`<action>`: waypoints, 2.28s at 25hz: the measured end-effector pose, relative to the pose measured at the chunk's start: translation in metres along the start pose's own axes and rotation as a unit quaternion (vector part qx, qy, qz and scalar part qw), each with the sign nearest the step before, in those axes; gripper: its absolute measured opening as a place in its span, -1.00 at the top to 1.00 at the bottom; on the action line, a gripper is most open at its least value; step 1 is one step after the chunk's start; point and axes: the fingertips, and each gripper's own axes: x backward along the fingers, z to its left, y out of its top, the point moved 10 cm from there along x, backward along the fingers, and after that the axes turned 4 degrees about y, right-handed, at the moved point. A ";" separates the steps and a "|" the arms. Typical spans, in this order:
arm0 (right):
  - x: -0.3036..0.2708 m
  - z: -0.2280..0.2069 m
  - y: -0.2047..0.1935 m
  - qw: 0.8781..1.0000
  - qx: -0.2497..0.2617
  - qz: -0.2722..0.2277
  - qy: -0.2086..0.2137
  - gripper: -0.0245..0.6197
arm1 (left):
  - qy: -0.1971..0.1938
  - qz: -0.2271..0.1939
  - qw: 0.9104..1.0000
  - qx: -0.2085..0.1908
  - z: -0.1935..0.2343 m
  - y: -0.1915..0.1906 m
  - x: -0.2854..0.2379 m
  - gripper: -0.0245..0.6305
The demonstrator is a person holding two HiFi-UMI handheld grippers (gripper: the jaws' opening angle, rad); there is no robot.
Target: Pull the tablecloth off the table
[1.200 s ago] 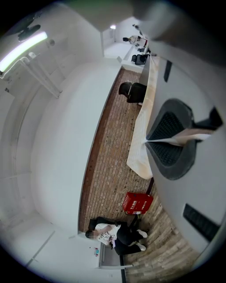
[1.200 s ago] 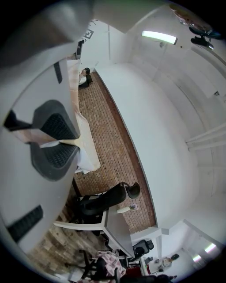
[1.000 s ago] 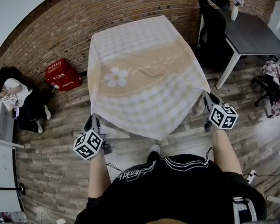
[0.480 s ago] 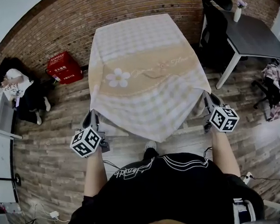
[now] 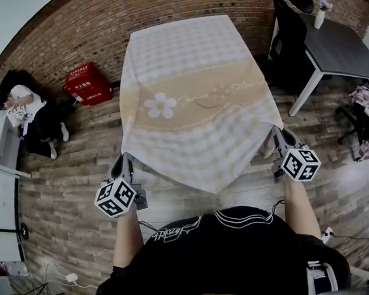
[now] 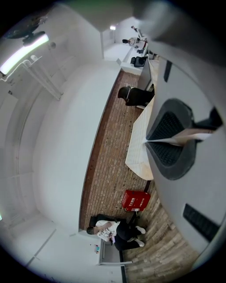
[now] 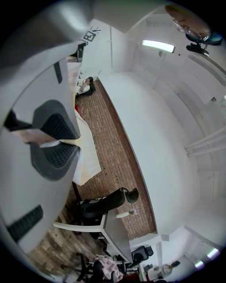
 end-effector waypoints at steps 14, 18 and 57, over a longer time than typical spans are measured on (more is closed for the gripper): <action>0.037 0.049 -0.027 1.000 0.002 -0.003 -0.012 0.93 | -0.016 0.012 1.000 -0.008 0.030 -0.012 0.042 0.91; 0.045 0.061 -0.022 1.000 0.002 -0.006 -0.018 0.93 | -0.021 0.016 1.000 -0.007 0.035 -0.006 0.051 0.91; 0.175 0.168 -0.088 0.999 -0.014 -0.020 -0.034 0.93 | -0.047 0.006 0.999 0.000 0.087 -0.037 0.199 0.91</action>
